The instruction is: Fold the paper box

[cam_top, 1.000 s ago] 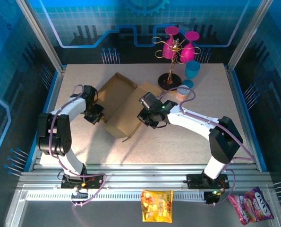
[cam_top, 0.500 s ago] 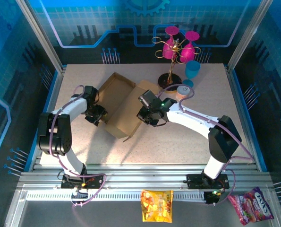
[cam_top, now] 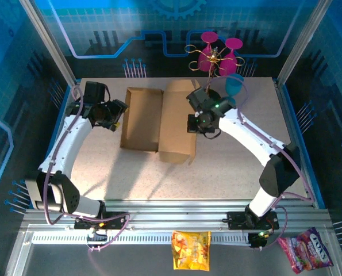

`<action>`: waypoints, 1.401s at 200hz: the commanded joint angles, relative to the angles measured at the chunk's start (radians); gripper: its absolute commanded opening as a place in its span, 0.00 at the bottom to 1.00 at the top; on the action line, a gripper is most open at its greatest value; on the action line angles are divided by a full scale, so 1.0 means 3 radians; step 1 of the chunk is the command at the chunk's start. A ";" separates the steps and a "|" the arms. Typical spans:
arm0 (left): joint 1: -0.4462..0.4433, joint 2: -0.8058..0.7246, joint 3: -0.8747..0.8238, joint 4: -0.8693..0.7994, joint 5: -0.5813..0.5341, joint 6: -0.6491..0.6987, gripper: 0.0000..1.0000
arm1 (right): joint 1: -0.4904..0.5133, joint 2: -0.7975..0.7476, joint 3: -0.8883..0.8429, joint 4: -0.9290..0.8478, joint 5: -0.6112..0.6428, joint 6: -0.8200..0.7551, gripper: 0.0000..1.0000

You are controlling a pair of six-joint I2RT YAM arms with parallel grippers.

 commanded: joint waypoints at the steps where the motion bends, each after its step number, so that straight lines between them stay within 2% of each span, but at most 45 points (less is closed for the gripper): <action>1: -0.0030 -0.0007 0.0278 0.0063 0.0105 0.0186 0.60 | -0.0041 -0.0127 0.0375 -0.0378 0.0265 -0.1112 0.00; 30: -0.0045 0.0193 0.0720 0.0104 0.0154 0.0963 0.50 | -0.0048 -0.0070 0.0766 -0.0582 0.0474 -0.1892 0.00; 56: -0.0055 0.0158 0.0750 0.0448 0.0158 0.1618 0.44 | -0.0048 -0.0069 0.0996 -0.0589 0.0683 -0.2426 0.00; 81: -0.0087 0.0010 0.0470 0.1182 0.0405 0.2248 0.48 | -0.0043 -0.0140 0.1030 -0.0404 0.0709 -0.2957 0.00; 102: -0.0141 -0.0078 0.0239 0.1670 0.0511 0.2689 0.55 | -0.0064 -0.0238 0.1020 -0.0293 0.0634 -0.3211 0.00; 120: -0.0151 -0.0129 0.0114 0.1944 0.0689 0.3006 0.58 | -0.0061 -0.0315 0.1016 -0.0281 0.0601 -0.3318 0.00; 153: -0.0345 -0.0276 -0.0141 0.2257 0.0812 0.3994 0.64 | -0.0028 -0.0450 0.0873 -0.0205 0.0474 -0.3492 0.00; 191: -0.0372 -0.0255 -0.0218 0.2507 0.0785 0.4428 0.69 | -0.0019 -0.0410 0.0845 -0.0189 0.0496 -0.3542 0.00; 247: -0.0439 0.0054 0.0163 0.2399 0.1101 0.4593 0.70 | 0.0037 -0.0327 0.0897 -0.0148 0.0524 -0.3567 0.00; 280: -0.0508 0.0170 0.0307 0.2391 0.0992 0.4747 0.71 | 0.0049 -0.0309 0.0898 -0.0146 0.0538 -0.3571 0.00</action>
